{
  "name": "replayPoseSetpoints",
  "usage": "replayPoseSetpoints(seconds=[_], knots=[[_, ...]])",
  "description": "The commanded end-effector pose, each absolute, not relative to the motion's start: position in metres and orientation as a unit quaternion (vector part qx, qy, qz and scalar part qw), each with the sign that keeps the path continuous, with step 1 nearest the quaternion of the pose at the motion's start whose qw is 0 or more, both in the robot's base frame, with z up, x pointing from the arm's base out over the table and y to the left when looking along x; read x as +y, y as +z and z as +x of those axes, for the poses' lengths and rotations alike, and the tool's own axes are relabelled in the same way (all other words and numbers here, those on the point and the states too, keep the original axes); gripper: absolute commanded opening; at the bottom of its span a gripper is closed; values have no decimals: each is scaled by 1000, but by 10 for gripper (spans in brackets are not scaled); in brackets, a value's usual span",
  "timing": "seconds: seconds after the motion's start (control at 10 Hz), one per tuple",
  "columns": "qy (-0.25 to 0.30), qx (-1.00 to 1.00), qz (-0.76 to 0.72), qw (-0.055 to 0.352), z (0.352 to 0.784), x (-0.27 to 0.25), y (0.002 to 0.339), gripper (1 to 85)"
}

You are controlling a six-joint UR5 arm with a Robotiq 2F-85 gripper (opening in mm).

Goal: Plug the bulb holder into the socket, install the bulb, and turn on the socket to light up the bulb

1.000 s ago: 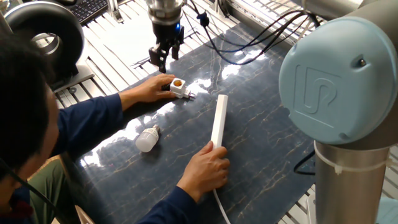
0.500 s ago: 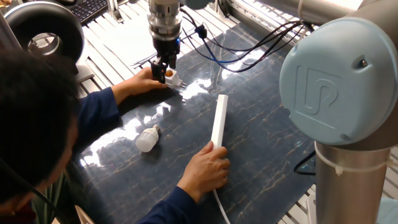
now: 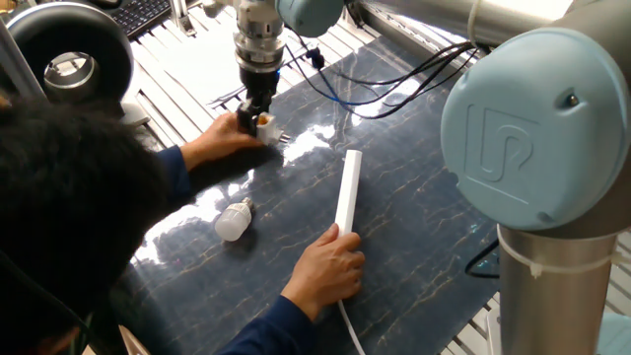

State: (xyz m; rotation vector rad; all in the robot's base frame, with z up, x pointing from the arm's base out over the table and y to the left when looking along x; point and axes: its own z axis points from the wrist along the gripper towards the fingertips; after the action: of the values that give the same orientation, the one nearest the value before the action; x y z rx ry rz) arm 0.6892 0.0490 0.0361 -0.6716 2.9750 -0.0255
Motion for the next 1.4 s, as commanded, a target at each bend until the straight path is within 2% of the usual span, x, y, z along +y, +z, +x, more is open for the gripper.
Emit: replayPoseSetpoints(seconds=[0.0,0.1,0.2,0.3,0.5,1.3], knots=[[-16,980,-194,44,688,50,44,13],[-14,981,-189,46,693,58,47,70],[-4,978,-204,42,693,65,48,197],[-1,971,-234,45,695,61,49,410],[12,963,-263,58,703,56,50,587],[13,957,-285,60,710,59,59,637]])
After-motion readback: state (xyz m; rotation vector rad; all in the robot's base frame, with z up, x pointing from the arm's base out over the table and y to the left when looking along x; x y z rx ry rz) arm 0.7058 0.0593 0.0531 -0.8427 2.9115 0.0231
